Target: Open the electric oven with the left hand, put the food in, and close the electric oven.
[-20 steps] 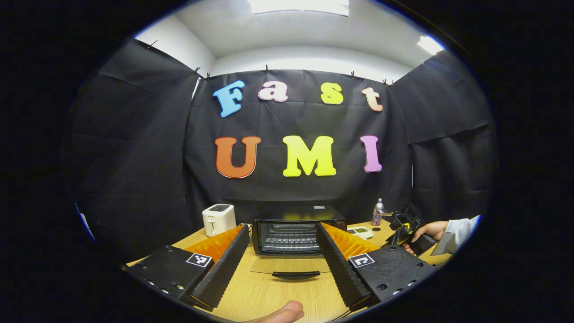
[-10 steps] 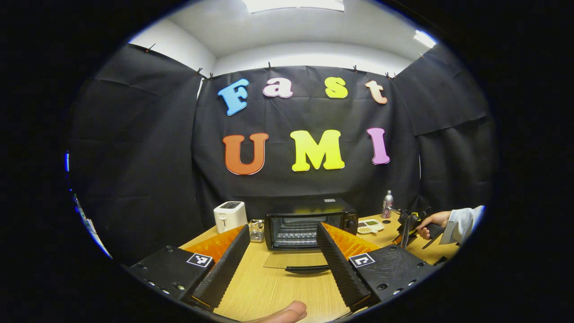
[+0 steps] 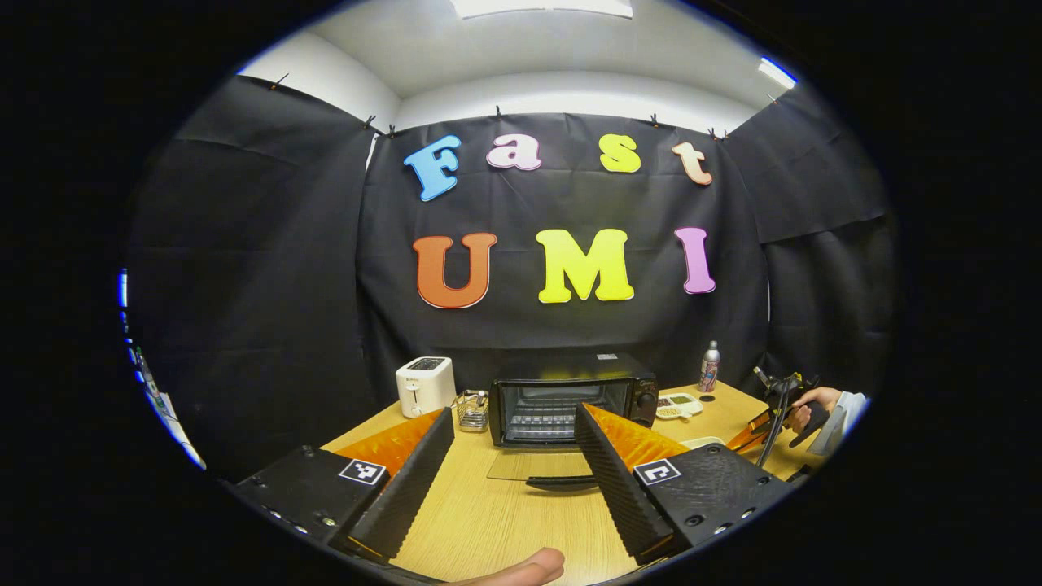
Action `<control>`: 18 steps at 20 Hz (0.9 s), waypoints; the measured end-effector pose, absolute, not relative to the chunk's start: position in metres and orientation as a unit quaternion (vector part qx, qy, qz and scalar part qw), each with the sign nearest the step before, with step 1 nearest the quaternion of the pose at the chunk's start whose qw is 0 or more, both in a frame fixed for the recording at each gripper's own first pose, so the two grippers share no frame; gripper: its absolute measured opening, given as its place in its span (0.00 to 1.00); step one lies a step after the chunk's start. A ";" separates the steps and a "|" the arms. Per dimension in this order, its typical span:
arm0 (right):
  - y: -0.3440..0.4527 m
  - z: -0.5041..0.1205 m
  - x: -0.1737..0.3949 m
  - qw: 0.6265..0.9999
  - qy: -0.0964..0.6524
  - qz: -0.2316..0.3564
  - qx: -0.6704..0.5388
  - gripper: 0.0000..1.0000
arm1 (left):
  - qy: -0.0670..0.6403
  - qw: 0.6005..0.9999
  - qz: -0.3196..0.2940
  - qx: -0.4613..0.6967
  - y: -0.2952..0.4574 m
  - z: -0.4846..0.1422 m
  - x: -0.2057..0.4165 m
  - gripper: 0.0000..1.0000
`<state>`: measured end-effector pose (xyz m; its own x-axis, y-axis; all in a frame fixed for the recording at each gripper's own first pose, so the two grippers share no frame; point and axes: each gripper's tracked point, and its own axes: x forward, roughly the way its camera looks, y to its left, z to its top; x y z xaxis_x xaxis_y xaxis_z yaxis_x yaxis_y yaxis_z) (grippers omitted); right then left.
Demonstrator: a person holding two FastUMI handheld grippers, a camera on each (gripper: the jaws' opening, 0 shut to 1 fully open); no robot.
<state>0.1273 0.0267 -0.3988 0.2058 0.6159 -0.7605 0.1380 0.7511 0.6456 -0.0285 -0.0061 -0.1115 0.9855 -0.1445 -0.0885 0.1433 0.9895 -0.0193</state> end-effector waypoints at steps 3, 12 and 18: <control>0.030 -0.364 0.122 0.728 0.592 0.170 0.300 0.04 | 0.045 0.996 -0.074 -0.015 0.002 -0.113 -0.029 0.95; 0.155 -0.298 0.125 0.748 0.563 0.192 0.295 0.01 | 0.052 0.997 -0.049 -0.036 0.056 -0.128 -0.031 0.95; 0.256 -0.323 0.145 0.745 0.568 0.163 0.310 0.01 | 0.066 0.997 -0.034 -0.030 0.080 -0.151 -0.028 0.95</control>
